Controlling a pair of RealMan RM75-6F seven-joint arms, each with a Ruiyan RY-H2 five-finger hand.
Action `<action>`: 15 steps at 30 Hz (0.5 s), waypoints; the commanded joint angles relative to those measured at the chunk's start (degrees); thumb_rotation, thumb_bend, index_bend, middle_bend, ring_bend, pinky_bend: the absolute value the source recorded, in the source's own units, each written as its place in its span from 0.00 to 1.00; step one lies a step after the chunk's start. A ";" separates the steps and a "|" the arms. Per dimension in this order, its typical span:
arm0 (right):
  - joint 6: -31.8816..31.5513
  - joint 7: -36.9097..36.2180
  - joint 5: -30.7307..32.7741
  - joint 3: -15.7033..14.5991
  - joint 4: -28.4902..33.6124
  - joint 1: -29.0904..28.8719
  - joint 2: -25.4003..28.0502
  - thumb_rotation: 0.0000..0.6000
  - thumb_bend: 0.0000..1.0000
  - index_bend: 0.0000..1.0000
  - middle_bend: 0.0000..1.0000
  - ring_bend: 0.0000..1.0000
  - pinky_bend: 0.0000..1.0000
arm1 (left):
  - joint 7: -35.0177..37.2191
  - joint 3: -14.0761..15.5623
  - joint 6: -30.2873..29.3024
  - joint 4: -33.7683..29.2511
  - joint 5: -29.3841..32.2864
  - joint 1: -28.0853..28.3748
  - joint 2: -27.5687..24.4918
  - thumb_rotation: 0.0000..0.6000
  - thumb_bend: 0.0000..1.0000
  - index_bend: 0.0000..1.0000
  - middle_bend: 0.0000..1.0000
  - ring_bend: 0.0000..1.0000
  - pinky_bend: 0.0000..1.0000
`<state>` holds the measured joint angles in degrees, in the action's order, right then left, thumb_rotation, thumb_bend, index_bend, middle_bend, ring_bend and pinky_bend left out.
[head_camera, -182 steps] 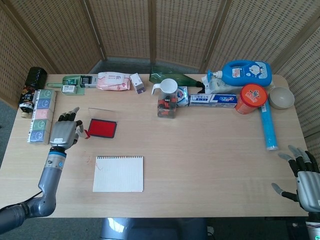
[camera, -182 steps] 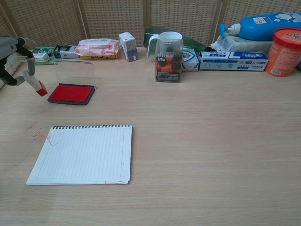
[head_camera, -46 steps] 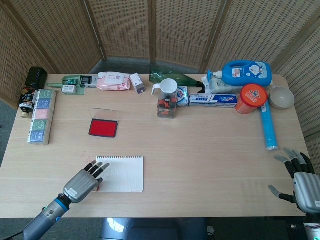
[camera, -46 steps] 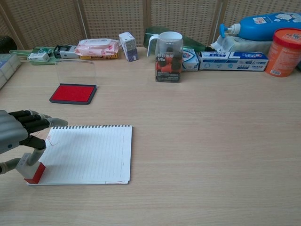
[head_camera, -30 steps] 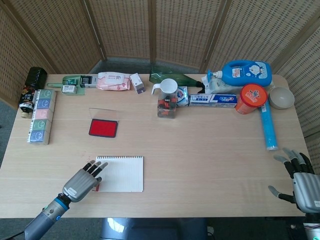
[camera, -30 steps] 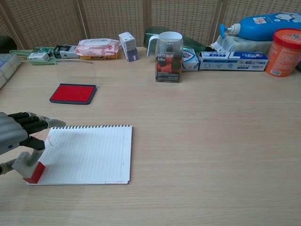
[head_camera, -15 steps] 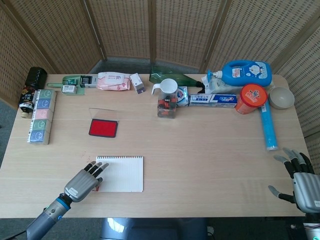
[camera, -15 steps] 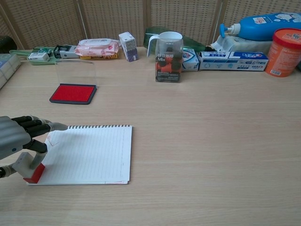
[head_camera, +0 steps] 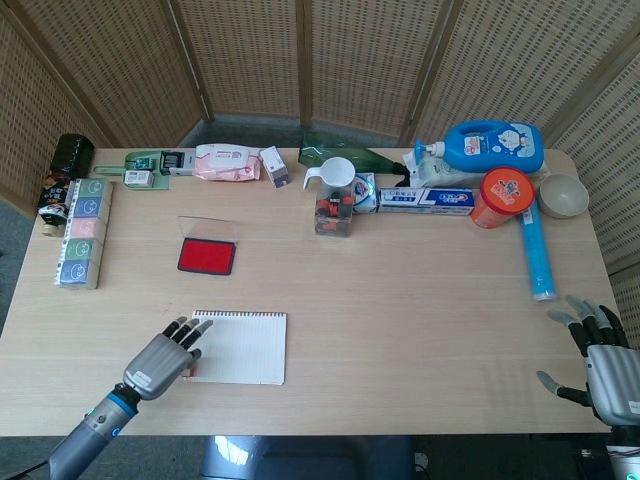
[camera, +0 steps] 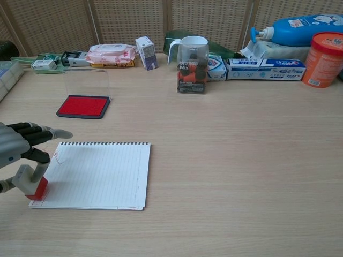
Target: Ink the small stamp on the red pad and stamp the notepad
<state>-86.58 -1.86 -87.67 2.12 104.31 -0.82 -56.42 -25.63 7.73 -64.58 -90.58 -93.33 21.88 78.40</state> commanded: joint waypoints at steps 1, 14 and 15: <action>0.01 0.03 -0.02 -0.01 0.02 -0.01 -0.01 1.00 0.07 0.21 0.10 0.04 0.00 | 0.65 -0.48 -1.15 -1.35 -0.36 -0.11 -1.30 1.00 0.42 0.70 0.00 0.09 0.11; 0.13 0.38 0.06 -0.05 0.11 -0.04 -0.15 1.00 0.07 0.21 0.10 0.04 0.00 | 7.06 -3.59 -5.36 -2.67 2.56 -1.30 -7.03 1.00 0.42 0.70 0.00 0.09 0.11; 0.12 0.41 0.06 -0.05 0.12 -0.04 -0.15 1.00 0.07 0.21 0.10 0.04 0.00 | 7.69 -3.84 -5.56 -2.38 3.11 -1.49 -7.40 1.00 0.42 0.70 0.00 0.09 0.11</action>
<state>-86.47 -1.45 -87.61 2.07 104.43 -0.85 -56.57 -18.56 4.26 -69.82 -93.28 -90.80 20.68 71.48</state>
